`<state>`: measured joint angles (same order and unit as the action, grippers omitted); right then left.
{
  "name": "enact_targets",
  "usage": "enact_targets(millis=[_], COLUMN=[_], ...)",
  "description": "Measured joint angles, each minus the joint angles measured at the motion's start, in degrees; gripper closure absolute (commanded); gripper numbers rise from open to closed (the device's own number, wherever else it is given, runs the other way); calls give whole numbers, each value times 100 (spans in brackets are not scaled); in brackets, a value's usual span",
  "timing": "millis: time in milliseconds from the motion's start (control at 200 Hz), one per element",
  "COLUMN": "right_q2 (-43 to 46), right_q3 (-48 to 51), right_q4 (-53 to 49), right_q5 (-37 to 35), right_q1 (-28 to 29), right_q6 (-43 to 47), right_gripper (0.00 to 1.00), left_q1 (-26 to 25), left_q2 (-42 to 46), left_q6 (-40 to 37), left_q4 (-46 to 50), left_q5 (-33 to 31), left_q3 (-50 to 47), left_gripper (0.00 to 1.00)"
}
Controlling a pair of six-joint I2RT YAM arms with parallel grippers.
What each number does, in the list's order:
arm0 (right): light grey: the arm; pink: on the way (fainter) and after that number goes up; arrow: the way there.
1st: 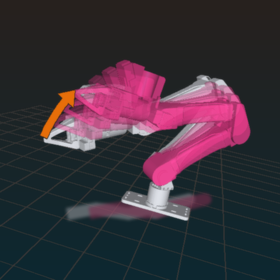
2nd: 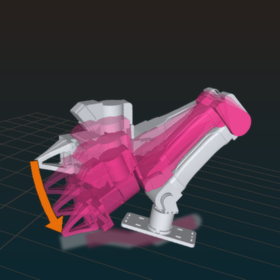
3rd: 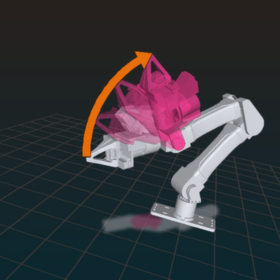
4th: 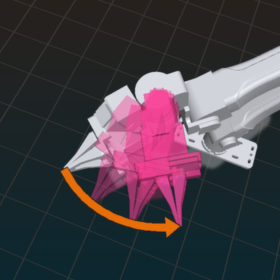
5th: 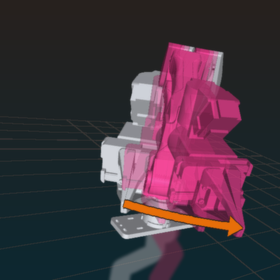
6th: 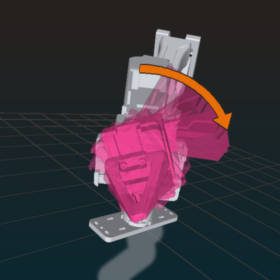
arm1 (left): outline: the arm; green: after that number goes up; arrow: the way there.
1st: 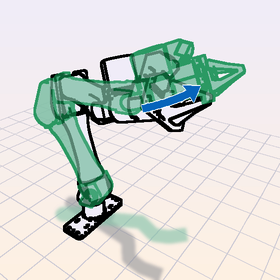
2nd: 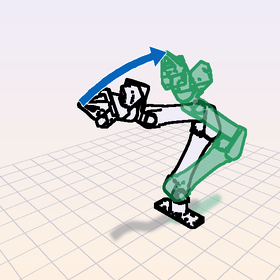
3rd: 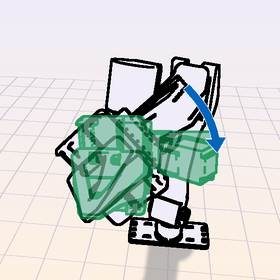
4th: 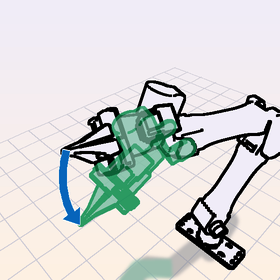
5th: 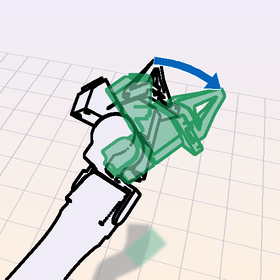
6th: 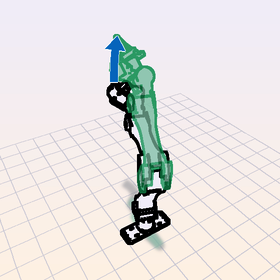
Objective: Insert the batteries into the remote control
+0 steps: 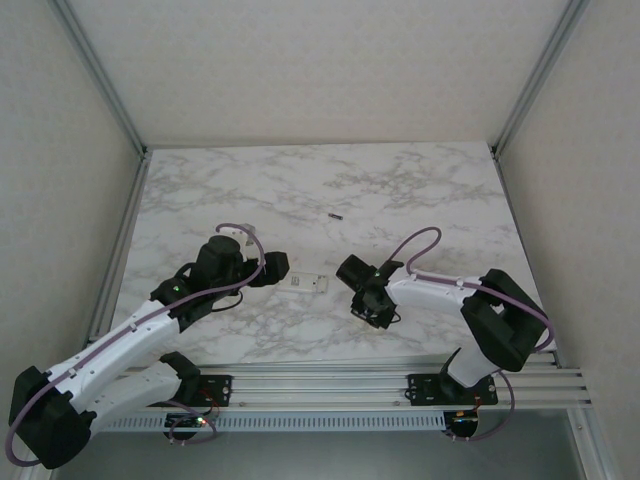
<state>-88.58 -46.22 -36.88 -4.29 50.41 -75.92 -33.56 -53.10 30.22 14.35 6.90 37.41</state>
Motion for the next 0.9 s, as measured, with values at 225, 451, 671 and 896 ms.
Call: enact_targets(millis=[225,451,671,896], right_q2=[-39,-704,-1648,-1932], right_q3=[-452,-2398,-3086,-2859], right_q4=[-61,376,407,299], right_q5=[2,490,590,590], right_q1=[116,509,470,321], right_q6=[1244,2441,2730,2634], right_gripper=[96,95,95,95], left_q1=[22,568,719,721], left_q2=[-11,-409,-424,-179], left_q6=[269,662,815,876], left_q4=[2,2,-9,-33], left_q5=[-74,39,304,385], left_q3=[-4,-24,-203,-334], left_gripper=[0,0,0,0])
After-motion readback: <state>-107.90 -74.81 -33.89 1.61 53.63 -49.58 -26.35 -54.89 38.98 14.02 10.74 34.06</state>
